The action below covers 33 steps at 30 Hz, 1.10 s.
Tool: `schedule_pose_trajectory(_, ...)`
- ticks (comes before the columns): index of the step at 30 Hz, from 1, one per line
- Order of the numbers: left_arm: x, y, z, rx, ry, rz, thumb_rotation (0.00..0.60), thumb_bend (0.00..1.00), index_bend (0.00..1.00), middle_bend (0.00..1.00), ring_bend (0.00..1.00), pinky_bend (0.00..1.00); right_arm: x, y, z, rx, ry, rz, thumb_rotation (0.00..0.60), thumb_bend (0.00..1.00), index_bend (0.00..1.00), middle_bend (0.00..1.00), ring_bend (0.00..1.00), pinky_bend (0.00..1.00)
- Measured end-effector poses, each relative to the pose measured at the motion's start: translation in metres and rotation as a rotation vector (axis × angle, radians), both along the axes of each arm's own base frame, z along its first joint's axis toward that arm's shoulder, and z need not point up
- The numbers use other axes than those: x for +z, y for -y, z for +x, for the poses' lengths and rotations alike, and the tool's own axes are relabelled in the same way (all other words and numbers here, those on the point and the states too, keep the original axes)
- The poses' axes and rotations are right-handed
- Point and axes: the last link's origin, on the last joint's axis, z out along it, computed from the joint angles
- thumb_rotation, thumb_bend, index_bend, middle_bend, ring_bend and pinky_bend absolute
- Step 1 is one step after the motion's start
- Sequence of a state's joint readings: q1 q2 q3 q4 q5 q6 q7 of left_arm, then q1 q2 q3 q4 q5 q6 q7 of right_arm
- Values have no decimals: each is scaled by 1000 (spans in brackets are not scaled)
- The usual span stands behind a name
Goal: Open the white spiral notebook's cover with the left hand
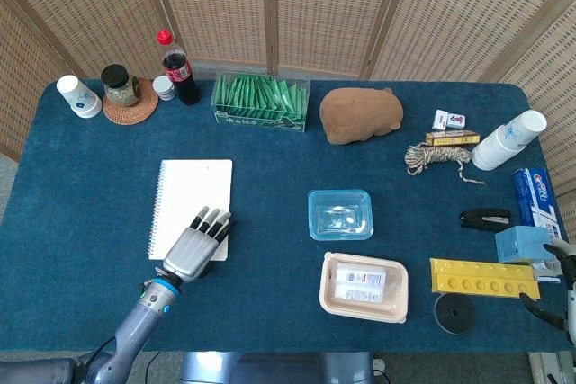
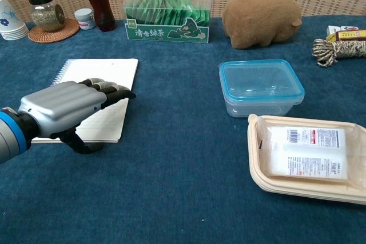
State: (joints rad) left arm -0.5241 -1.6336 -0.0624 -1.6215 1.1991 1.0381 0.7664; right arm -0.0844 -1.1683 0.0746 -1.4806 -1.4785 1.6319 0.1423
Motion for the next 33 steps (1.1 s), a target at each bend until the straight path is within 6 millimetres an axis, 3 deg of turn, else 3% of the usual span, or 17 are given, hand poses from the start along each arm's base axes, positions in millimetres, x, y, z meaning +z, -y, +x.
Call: schedule_pose_trajectory(33,3,-3,-1,15,56,50,600,268,0,0,0,0,-1,0,-3,-13,5,0,600,163,203,204,167,288)
